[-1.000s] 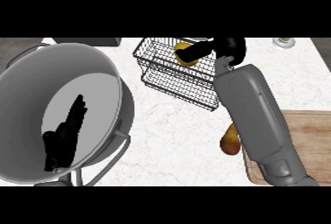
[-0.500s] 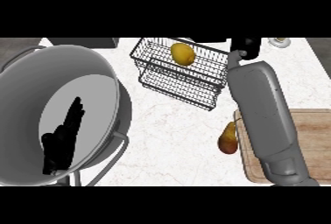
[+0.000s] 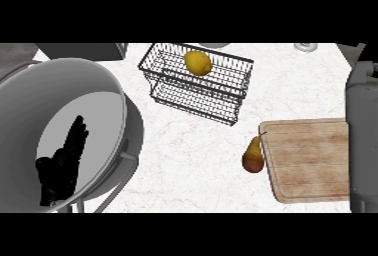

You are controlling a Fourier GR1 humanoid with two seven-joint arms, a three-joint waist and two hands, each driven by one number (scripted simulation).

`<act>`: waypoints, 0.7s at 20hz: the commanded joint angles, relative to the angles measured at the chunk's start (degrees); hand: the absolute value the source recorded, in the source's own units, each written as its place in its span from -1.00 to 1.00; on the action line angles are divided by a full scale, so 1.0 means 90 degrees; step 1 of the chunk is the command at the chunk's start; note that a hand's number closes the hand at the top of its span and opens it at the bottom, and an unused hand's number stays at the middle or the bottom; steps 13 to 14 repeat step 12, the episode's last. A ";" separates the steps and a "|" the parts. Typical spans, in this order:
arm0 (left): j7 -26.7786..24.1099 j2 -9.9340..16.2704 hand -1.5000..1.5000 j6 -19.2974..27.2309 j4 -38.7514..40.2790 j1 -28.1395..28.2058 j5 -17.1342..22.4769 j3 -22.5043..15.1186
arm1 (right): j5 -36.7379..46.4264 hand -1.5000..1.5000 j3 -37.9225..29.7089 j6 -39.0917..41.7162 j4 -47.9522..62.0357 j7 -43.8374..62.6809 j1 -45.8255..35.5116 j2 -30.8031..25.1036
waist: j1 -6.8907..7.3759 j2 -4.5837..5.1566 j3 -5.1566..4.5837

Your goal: Pick the lemon from the cutting board and place it in the tiered basket

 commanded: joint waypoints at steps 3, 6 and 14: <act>-0.0151 -0.0271 0.00 0.0205 0.0532 0.0653 0.0005 -0.0251 | -0.1164 -1.00 -0.0928 0.1054 -0.1541 0.0163 0.1231 -0.0966 | -0.0163 0.0048 -0.0114; -0.0099 -0.0271 0.00 0.0121 0.0320 0.0751 -0.0088 -0.0183 | -0.1978 -1.00 -0.1494 0.1820 -0.2104 0.0124 0.2070 -0.1382 | -0.0211 0.0040 -0.0107; -0.0086 -0.0273 0.00 0.0113 0.0453 0.0622 0.0035 -0.0045 | -0.3775 -1.00 -0.2863 0.2999 -0.2888 -0.0350 0.3412 -0.1728 | -0.0288 0.0046 -0.0108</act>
